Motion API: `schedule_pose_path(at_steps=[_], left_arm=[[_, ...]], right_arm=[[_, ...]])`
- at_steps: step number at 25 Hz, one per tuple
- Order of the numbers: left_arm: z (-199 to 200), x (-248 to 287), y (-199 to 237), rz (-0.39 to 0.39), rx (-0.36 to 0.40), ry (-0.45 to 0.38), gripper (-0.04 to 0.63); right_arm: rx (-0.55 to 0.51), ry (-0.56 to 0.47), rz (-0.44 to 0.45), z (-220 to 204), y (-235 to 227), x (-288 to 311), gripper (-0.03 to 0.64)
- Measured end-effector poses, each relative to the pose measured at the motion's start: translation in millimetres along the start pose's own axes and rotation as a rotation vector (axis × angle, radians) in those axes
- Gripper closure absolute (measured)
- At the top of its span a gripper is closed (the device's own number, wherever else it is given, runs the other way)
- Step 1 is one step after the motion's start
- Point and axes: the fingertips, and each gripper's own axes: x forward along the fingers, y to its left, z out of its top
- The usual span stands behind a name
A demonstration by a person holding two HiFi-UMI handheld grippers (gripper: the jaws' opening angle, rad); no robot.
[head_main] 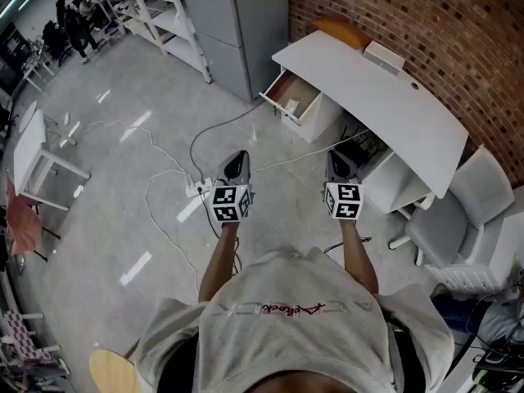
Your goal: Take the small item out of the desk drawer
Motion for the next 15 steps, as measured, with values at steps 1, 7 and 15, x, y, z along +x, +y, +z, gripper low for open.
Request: schedule_pose_path(at_steps=[1, 7, 15], left_arm=[[-0.2, 0.8, -0.5, -0.001, -0.001, 0.001, 0.586], [-5.1, 1.5, -0.8, 0.0, -0.014, 0.005, 0.586], [-9.9, -2.4, -8.9, -0.008, -0.02, 0.016, 0.586]], right_arm=[[0.0, 0.0, -0.001, -0.1, -0.8, -0.4, 0.606], [-0.001, 0.004, 0.0, -4.8, -0.5, -2.5, 0.606], [0.007, 0.014, 0.002, -10.4, -0.5, -10.5, 0.606]])
